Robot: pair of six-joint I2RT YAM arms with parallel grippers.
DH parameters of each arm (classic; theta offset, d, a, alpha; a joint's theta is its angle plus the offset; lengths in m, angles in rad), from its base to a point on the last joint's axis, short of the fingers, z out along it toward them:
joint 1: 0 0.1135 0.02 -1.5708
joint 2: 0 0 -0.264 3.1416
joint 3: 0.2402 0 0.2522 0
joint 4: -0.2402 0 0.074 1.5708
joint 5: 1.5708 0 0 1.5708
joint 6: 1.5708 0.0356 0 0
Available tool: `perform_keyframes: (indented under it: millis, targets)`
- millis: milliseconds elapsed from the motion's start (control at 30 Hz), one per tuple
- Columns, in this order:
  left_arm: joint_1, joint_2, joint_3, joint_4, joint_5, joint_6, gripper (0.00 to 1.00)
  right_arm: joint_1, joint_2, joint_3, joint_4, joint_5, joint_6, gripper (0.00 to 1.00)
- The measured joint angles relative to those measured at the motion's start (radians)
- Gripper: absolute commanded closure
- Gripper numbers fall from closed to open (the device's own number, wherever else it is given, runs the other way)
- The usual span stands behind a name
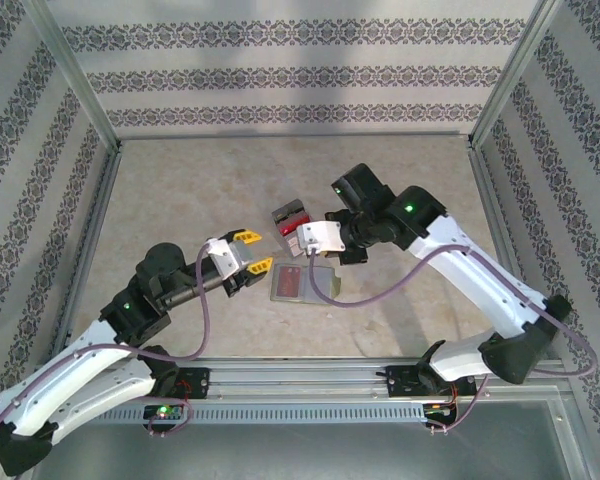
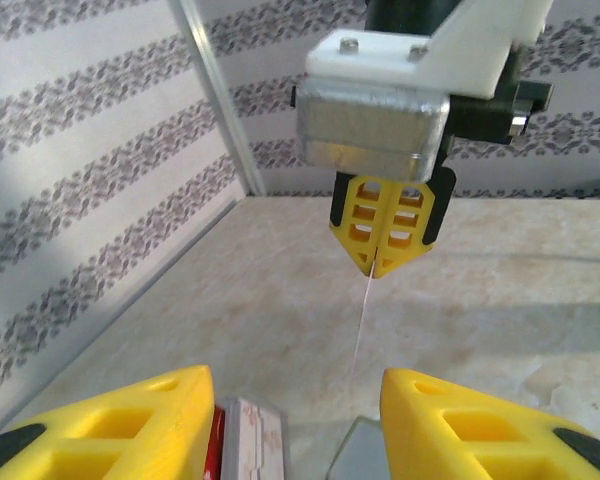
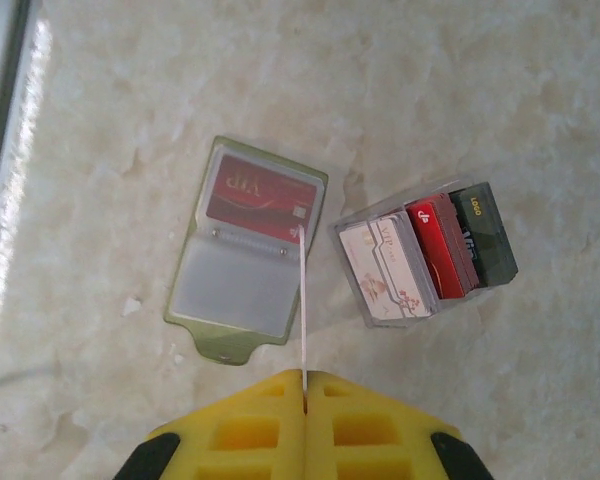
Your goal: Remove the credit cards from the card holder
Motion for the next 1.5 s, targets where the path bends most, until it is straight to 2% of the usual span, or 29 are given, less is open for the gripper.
perform_keyframes:
  millis: [233,500,933,1500]
  targets:
    - [0.0,-0.116,-0.066,-0.082,-0.119,-0.051,0.52,-0.01,0.151,0.042,0.036,0.029,-0.093,1.0]
    - [0.0,-0.126,-0.071,-0.123,-0.19,-0.056,0.52,-0.04,0.32,0.111,0.051,0.065,-0.167,1.0]
    - [0.0,-0.103,-0.071,-0.124,-0.229,-0.056,0.53,-0.055,0.509,0.208,0.093,0.074,-0.261,1.0]
    - [0.0,-0.078,-0.071,-0.132,-0.262,-0.055,0.54,-0.094,0.606,0.242,0.119,0.073,-0.29,1.0]
